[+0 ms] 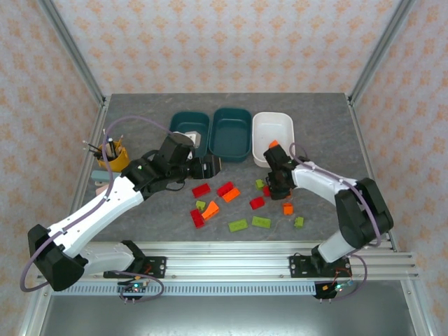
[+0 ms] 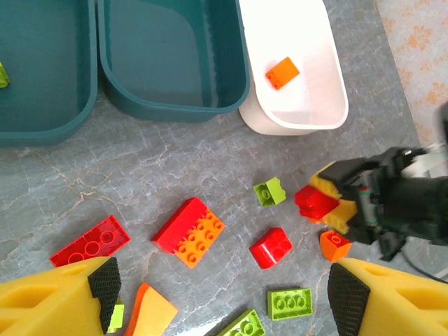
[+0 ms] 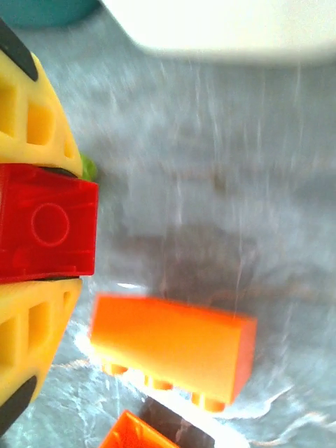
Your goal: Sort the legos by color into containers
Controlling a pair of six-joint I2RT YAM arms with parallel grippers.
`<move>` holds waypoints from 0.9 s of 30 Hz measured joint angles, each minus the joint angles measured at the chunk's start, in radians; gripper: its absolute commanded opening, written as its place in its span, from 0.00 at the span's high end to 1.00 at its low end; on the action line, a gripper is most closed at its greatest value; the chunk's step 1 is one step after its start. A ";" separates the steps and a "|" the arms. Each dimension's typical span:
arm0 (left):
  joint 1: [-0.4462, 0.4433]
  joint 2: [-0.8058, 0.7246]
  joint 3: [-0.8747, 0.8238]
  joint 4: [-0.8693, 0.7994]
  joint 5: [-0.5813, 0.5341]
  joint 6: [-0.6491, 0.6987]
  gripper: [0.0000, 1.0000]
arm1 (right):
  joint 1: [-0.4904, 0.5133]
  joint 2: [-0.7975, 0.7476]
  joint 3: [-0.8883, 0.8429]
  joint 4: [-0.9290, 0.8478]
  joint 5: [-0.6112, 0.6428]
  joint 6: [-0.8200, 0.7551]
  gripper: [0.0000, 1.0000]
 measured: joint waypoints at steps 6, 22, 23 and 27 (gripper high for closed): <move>0.044 0.024 0.055 -0.002 -0.037 -0.062 0.19 | 0.084 0.068 0.284 -0.016 0.074 -0.278 0.74; 0.137 0.057 0.064 -0.001 -0.042 -0.144 0.19 | 0.123 0.798 1.038 -0.111 0.053 -0.658 0.71; 0.137 0.056 0.063 -0.001 -0.042 -0.144 0.19 | 0.119 0.829 1.070 -0.124 0.052 -0.662 0.70; 0.137 0.037 0.043 -0.002 -0.042 -0.144 0.19 | 0.102 0.939 1.191 -0.176 0.047 -0.683 0.58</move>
